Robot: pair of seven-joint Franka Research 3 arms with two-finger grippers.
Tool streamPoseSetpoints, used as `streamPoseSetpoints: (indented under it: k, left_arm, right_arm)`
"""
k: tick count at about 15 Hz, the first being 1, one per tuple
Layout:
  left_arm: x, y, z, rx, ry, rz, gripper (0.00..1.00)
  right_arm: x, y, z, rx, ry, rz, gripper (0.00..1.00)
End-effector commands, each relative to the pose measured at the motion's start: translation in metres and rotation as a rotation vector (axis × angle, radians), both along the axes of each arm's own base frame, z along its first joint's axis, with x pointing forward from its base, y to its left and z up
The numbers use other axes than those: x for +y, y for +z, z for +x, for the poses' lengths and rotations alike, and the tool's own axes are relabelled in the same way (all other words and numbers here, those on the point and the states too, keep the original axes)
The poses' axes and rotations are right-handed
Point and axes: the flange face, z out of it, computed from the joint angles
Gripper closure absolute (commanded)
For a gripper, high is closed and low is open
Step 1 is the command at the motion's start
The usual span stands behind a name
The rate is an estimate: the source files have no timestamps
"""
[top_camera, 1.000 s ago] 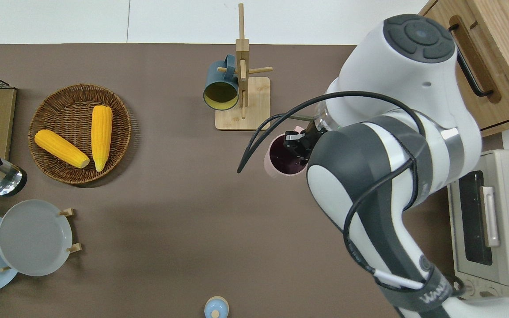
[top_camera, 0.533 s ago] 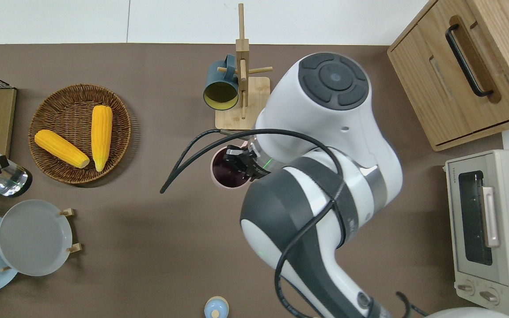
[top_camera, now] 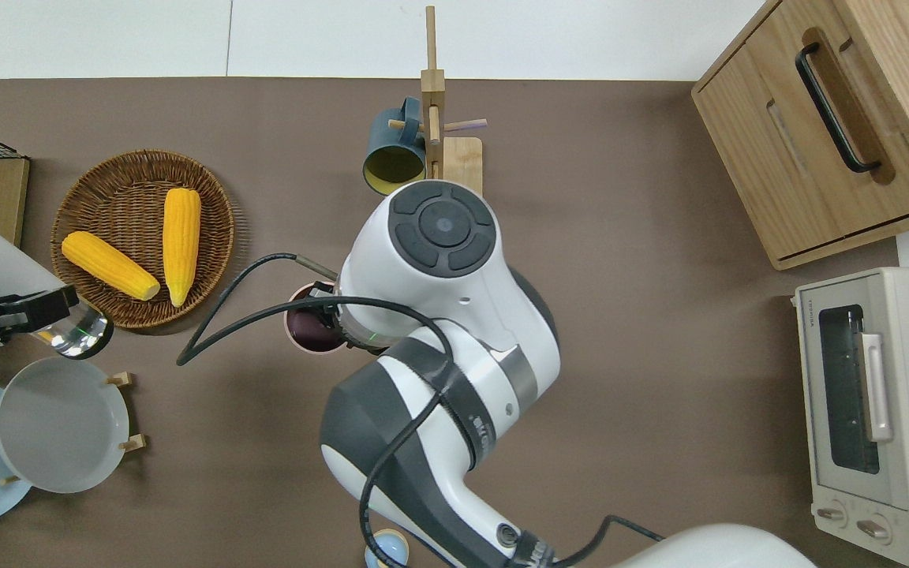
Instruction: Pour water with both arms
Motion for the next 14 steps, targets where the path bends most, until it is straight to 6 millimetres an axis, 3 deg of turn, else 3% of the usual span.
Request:
streamPoseSetpoints:
  k: [1, 4, 6, 14]
  left_arm:
    - [-0.025, 0.007, -0.015, -0.011, -0.003, 0.006, 0.88]
    - [-0.043, 0.006, -0.016, -0.002, -0.008, -0.004, 0.88]
    - [-0.045, 0.005, -0.016, 0.003, -0.005, 0.013, 0.88]
    - [-0.038, -0.012, -0.019, 0.028, -0.013, 0.05, 0.88]
  right_arm:
    - [0.039, -0.033, -0.007, 0.02, -0.1, 0.04, 1.0]
    - [0.063, -0.057, -0.012, 0.027, -0.165, 0.064, 1.0]
    - [0.068, -0.068, -0.013, 0.04, -0.186, 0.066, 1.0]
    - [0.102, -0.118, -0.03, 0.005, -0.165, 0.042, 1.0]
